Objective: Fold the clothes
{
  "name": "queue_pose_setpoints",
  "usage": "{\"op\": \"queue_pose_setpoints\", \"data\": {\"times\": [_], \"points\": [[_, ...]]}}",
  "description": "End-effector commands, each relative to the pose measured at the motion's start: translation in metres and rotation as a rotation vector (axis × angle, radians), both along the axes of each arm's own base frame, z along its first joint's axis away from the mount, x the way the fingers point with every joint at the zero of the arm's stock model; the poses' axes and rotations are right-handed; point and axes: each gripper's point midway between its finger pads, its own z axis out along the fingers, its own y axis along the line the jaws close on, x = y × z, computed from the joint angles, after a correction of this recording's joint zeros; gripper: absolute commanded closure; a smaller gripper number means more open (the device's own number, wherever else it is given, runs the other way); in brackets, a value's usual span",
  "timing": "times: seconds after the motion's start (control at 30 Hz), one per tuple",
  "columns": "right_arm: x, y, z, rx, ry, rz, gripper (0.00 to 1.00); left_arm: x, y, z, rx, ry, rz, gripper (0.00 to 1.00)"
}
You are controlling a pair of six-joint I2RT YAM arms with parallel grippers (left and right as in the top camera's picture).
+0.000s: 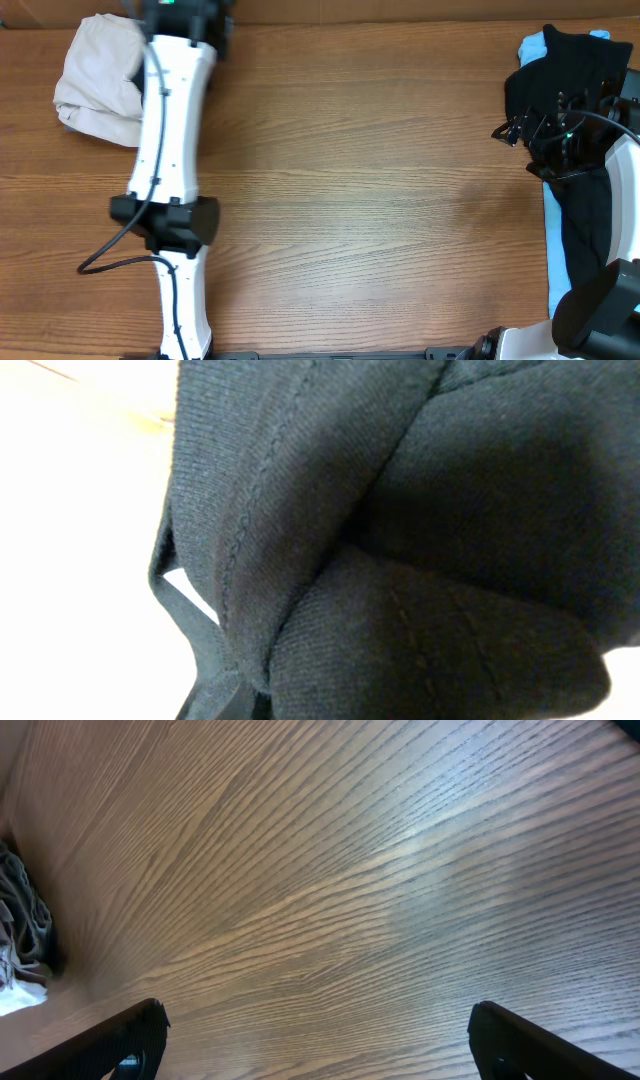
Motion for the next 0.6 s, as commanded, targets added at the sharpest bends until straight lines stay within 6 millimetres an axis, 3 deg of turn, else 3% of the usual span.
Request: {"op": "queue_pose_setpoints", "data": {"times": [0.0,0.13,0.3,0.43,0.47,0.57], "points": [[0.002,0.001,0.01,-0.014,-0.035,0.016,0.0,0.01,0.051,0.042,0.094,-0.109,0.024,0.96],[0.0,0.002,0.009,-0.011,-0.023,0.016,0.01,0.024,0.095,0.052,0.143,-0.158,0.045,0.96],[-0.001,0.002,0.007,-0.013,-0.019,0.015,0.04,0.031,0.154,0.043,0.199,-0.139,0.093,0.96],[0.0,0.002,0.008,-0.014,-0.021,0.015,0.05,0.038,0.185,0.017,0.214,-0.059,0.021,0.96],[0.0,0.001,0.007,-0.014,-0.021,0.015,0.05,0.04,0.2,0.001,0.223,-0.019,0.018,0.96],[0.0,-0.001,0.006,-0.029,-0.017,0.011,0.05,0.043,0.218,-0.03,0.216,0.041,0.033,0.96]]}}
